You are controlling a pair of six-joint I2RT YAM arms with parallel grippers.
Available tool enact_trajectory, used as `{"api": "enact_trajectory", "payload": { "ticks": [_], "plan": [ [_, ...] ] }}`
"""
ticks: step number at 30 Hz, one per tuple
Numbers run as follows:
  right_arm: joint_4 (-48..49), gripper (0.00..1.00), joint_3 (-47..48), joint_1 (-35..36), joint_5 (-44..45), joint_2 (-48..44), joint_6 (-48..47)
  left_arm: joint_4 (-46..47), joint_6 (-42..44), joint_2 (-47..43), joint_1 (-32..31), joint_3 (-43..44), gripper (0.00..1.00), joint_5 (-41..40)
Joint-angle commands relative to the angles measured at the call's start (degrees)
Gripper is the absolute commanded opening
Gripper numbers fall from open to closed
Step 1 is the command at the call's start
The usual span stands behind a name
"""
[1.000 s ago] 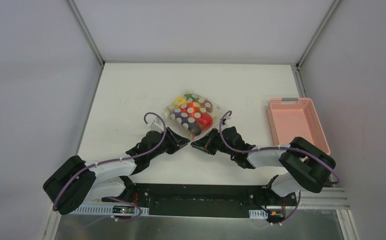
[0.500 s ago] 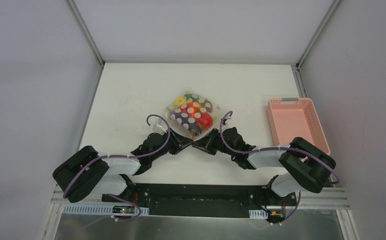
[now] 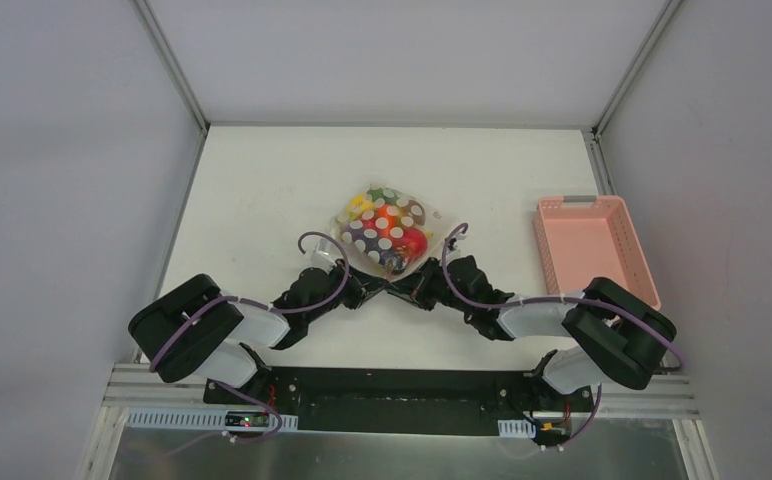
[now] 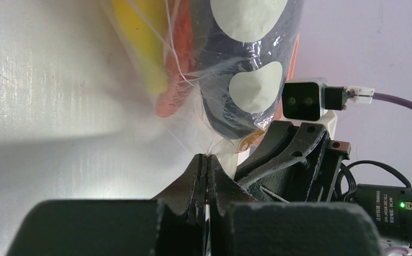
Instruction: Open the zip-top bag and remove the fake food
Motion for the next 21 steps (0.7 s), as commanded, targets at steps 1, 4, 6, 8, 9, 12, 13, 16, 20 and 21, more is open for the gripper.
{"api": "enact_trajectory", "payload": {
  "ticks": [1,4,6,8,9,12,13,16,20,21],
  "plan": [
    [-0.67,0.0,-0.3,-0.26,3.86,-4.19,-1.13,4.36,-1.46,0.21,-0.82,-1.34,0.0,0.61],
    [-3.71,0.0,-0.62,-0.71,5.87,-5.89,-1.15,4.41,-1.38,-0.39,-0.82,-2.13,0.0,0.4],
    [-6.13,0.0,-0.6,-0.99,6.75,-6.78,-1.24,3.52,-0.93,-1.21,-0.82,-2.3,0.0,0.35],
    [-7.75,0.0,-0.62,-1.44,7.71,-7.54,-1.3,1.73,-0.27,-2.37,-0.82,-2.15,0.0,0.55],
    [-8.34,0.0,-0.62,-1.62,8.61,-7.81,-1.32,0.34,0.15,-3.08,-0.82,-1.95,0.0,0.68],
    [-10.01,0.0,-0.49,-2.31,9.26,-8.67,-1.43,-4.74,1.79,-5.86,-0.82,-1.16,0.0,0.98],
    [-10.61,0.0,-0.34,-2.56,9.32,-8.89,-1.54,-6.62,2.46,-6.92,-0.82,-0.9,0.0,0.95],
    [-12.11,0.0,0.14,-3.3,9.58,-9.82,-2.24,-13.27,4.74,-10.66,-0.81,0.29,0.0,0.74],
    [-13.69,0.0,0.92,-4.54,10.03,-11.48,-3.49,-20.09,7.22,-14.9,-0.82,1.46,0.0,0.45],
    [-14.3,0.0,1.1,-5.08,10.34,-11.95,-3.91,-20.98,7.5,-15.61,-0.82,1.43,0.0,0.16]
  ]
}}
